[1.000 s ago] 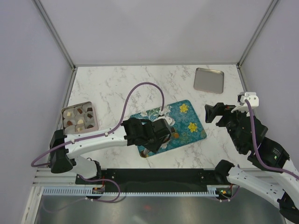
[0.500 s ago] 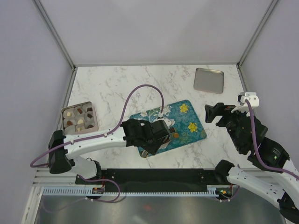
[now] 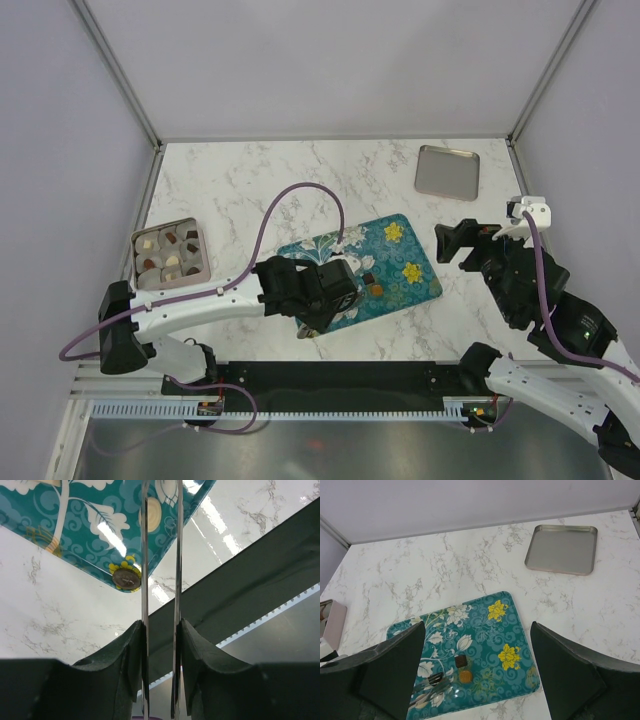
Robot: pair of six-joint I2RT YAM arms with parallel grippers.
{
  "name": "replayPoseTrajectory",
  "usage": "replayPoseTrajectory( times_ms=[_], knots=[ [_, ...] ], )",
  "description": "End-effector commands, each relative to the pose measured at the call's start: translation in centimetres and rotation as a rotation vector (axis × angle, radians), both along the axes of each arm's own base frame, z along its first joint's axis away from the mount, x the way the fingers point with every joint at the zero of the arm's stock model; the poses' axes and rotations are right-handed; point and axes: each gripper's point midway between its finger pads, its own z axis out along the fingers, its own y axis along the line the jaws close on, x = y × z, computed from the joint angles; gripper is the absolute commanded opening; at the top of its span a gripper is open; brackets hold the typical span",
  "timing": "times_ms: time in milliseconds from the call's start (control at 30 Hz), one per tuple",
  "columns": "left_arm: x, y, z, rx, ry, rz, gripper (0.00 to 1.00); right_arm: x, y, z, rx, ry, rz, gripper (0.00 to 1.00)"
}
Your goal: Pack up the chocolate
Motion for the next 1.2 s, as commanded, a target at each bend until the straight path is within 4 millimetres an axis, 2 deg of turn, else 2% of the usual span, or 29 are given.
replayPoseTrajectory(
  times_ms=[0,100,133,200,367,600,733,833,1000,1100,1167],
  knots=[
    [1.0,0.0,1.3,-0.023,-0.040,0.095,0.41,-0.2,0.2,1.1,0.039,-0.011,0.010,0.94],
    [3.6,0.3,2.1,-0.034,-0.064,0.224,0.36,-0.2,0.6,1.1,0.053,-0.010,0.022,0.94],
    [5.1,1.0,2.4,-0.039,-0.073,0.288,0.34,-0.2,0.9,1.0,0.054,-0.006,0.037,0.94],
    [6.8,1.8,2.8,-0.061,-0.073,0.375,0.33,-0.2,1.2,1.2,0.062,-0.006,0.050,0.94],
    [8.5,3.2,5.0,-0.137,-0.095,0.495,0.33,-0.6,1.6,1.6,0.070,-0.009,0.084,0.94],
    [12.5,9.0,6.9,-0.172,-0.157,0.726,0.30,-0.8,2.3,1.8,0.079,-0.012,0.127,0.94],
    [14.9,14.3,7.9,-0.149,-0.227,0.904,0.30,-1.0,3.3,2.0,0.082,-0.006,0.180,0.94],
    [15.5,19.1,8.6,-0.107,-0.276,1.051,0.30,-1.2,4.0,2.1,0.083,-0.001,0.218,0.94],
    [14.2,25.5,10.0,-0.087,-0.348,1.285,0.29,-1.1,5.3,1.9,0.074,0.019,0.263,0.94],
    [12.9,27.5,9.9,-0.095,-0.366,1.370,0.29,-1.2,6.0,2.1,0.072,0.026,0.297,0.94],
    [11.8,28.1,8.9,-0.078,-0.351,1.398,0.29,-1.1,6.4,2.1,0.066,0.030,0.308,0.94]
  ],
)
